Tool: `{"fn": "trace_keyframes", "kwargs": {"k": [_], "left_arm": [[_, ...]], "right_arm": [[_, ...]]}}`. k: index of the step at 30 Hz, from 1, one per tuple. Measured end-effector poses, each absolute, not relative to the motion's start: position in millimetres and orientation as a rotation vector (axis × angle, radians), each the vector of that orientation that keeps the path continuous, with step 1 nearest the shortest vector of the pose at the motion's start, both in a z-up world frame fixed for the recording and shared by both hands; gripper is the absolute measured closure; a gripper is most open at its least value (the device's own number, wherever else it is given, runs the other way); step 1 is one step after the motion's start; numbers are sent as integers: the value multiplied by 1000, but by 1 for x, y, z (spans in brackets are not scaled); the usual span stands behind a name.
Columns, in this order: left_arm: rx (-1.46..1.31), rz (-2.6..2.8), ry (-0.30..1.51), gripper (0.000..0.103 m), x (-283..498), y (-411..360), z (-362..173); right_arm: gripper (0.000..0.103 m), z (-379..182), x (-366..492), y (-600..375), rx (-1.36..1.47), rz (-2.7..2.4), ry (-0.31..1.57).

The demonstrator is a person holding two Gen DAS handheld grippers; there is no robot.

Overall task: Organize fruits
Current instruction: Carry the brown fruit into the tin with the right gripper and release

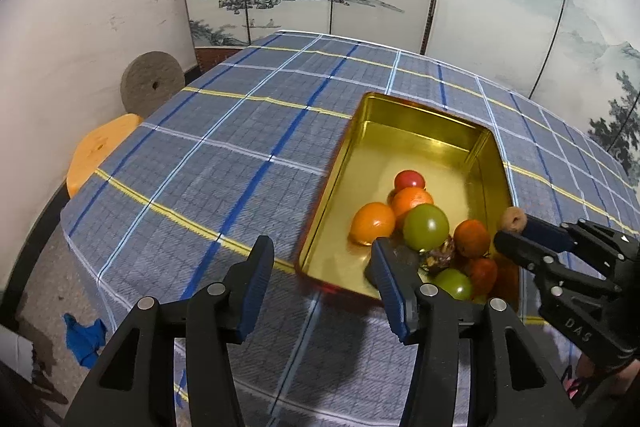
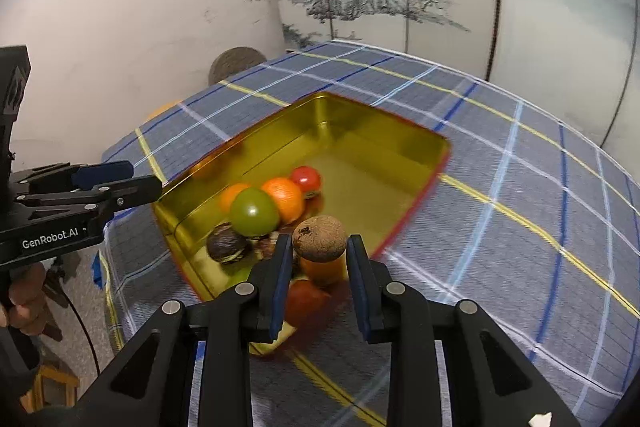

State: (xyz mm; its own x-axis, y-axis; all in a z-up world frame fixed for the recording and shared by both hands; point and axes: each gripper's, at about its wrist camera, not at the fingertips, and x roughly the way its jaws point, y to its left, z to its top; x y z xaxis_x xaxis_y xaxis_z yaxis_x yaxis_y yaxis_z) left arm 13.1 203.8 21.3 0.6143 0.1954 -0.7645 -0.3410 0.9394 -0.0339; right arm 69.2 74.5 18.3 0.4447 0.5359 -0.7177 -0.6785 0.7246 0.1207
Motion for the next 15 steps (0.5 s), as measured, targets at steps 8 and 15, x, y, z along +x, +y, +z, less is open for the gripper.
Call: {"fn": "trace_keyframes", "kwargs": {"k": [8,15], "left_arm": [[-178,312,867,50,8,207,19],[-178,307,879,44,7,206,15]], "right_arm": [[77,7,63,96,-209,794,837],[77,0,64,104,-220,792,851]]}}
